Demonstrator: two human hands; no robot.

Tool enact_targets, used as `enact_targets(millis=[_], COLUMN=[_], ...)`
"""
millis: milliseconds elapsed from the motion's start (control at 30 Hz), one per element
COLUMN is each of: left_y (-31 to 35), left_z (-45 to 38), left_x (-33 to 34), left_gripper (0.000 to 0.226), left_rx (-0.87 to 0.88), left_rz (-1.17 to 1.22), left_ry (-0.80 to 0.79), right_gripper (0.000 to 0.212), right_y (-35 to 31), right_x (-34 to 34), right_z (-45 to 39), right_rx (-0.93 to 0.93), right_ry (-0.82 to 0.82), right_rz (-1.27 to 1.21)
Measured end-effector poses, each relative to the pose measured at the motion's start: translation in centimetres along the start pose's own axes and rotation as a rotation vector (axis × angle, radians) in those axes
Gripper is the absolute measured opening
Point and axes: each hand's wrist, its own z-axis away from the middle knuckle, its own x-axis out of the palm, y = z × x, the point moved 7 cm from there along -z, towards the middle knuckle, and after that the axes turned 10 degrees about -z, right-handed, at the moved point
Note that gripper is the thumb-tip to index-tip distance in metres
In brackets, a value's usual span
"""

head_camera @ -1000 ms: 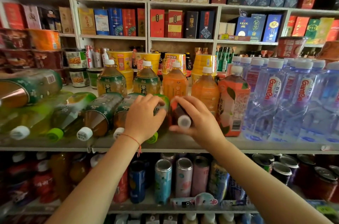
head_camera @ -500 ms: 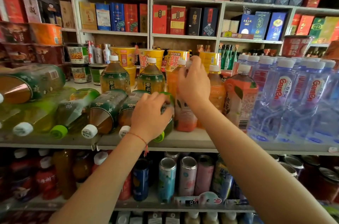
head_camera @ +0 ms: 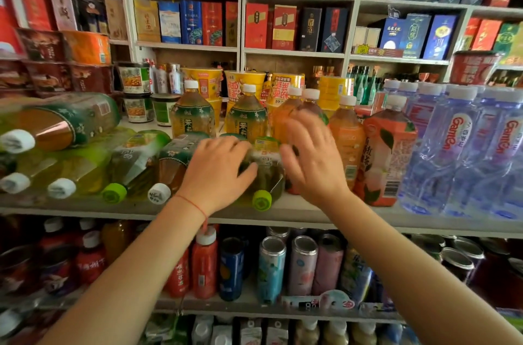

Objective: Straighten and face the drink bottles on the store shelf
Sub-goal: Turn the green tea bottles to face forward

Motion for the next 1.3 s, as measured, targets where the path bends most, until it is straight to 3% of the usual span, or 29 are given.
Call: enact_targets(millis=[67, 133, 200, 367, 500, 667, 767, 900, 1067, 1200, 1300], left_y=[-1.5, -1.8, -1.8, -1.7, -1.8, -1.8, -1.9, -1.8, -2.0, -1.5, -3.1], left_z=[0.5, 0.8, 1.2, 1.9, 1.9, 2.0, 2.0, 2.0, 1.8, 1.8, 1.3], left_x=[0.6, 0.8, 0.7, 1.0, 1.2, 1.0, 1.0, 1.0, 1.2, 0.4, -1.2], left_gripper=[0.062, 0.068, 0.071, 0.077, 0.081, 0.076, 0.078, 0.071, 0.061, 0.054, 0.053], left_rx=[-0.028, -0.037, -0.049, -0.023, -0.008, -0.018, -0.003, 0.025, 0.026, 0.058, 0.03], left_rz=[0.055, 0.141, 0.205, 0.256, 0.213, 0.226, 0.218, 0.217, 0.204, 0.126, 0.06], left_ry=[-0.038, -0.021, 0.008, 0.003, -0.004, 0.055, 0.051, 0.094, 0.131, 0.118, 0.07], right_gripper=[0.059, 0.075, 0.082, 0.071, 0.051, 0.044, 0.045, 0.073, 0.049, 0.041, 0.037], right_y=[-1.3, -1.6, -1.8, -1.6, -1.6, -1.0, -0.9, -0.7, 0.3, -0.6, -2.6], right_x=[1.4, 3.6, 5.3, 5.0, 2.2, 2.3, 4.1, 6.6, 7.3, 8.4, 8.1], right_z=[2.4, 4.6, 5.6, 4.7, 0.9, -4.3, -5.7, -5.3, -4.4, -3.0, -1.6], right_rx=[-0.024, -0.034, -0.055, -0.013, 0.331, 0.556, 0.516, 0.345, 0.236, 0.249, 0.116], right_ry=[-0.2, -0.355, -0.373, -0.22, 0.028, 0.183, 0.209, 0.155, 0.197, 0.125, 0.03], right_rz=[-0.072, 0.014, 0.125, 0.064, -0.236, -0.284, -0.124, 0.195, 0.248, 0.185, 0.042])
